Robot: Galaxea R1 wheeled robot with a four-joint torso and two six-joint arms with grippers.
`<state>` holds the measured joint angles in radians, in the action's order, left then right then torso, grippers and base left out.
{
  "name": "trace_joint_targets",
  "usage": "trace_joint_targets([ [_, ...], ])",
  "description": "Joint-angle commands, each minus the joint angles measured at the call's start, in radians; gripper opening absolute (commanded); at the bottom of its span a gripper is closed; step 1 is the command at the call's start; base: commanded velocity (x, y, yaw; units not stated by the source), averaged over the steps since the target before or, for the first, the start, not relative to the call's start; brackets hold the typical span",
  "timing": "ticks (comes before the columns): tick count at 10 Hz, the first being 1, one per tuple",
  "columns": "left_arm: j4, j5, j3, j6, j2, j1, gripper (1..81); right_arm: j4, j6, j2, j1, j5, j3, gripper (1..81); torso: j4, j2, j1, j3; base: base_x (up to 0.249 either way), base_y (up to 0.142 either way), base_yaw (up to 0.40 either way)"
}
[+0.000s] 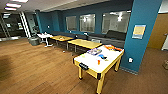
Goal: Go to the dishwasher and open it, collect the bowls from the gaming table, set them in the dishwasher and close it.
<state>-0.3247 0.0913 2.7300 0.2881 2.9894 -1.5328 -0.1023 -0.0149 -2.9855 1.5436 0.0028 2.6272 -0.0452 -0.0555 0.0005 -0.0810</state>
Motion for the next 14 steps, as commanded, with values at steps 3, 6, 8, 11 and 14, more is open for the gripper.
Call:
trace_joint_targets([
  [3, 0.001, -0.045, 0.001, -0.003, -0.006, 0.044, 81.1, -0.011, 0.004, 0.004, -0.044, -0.053, -0.004, 81.1, 0.0, 0.0, 0.0, 0.0, 0.143, 0.063, 0.0],
  [6, 0.001, -0.045, 0.001, -0.003, -0.007, 0.043, 81.1, -0.011, 0.004, 0.004, -0.044, -0.053, -0.004, 81.1, 0.0, 0.0, 0.0, 0.0, 0.139, 0.065, 0.0],
  [8, 0.001, -0.045, 0.001, -0.003, -0.006, 0.044, 81.1, -0.011, 0.004, 0.004, -0.044, -0.053, -0.003, 81.1, 0.0, 0.0, 0.0, 0.0, 0.149, 0.065, 0.0],
  [11, 0.001, -0.045, 0.001, -0.003, -0.004, 0.044, 81.1, -0.011, 0.004, 0.004, -0.044, -0.053, -0.001, 81.1, 0.0, 0.0, 0.0, 0.0, 0.155, 0.064, 0.0],
  [14, -0.001, -0.045, 0.001, -0.003, -0.007, 0.044, 81.1, -0.011, 0.004, 0.003, -0.047, -0.053, -0.001, 81.1, 0.0, 0.0, 0.0, 0.0, 0.166, 0.064, 0.0],
])
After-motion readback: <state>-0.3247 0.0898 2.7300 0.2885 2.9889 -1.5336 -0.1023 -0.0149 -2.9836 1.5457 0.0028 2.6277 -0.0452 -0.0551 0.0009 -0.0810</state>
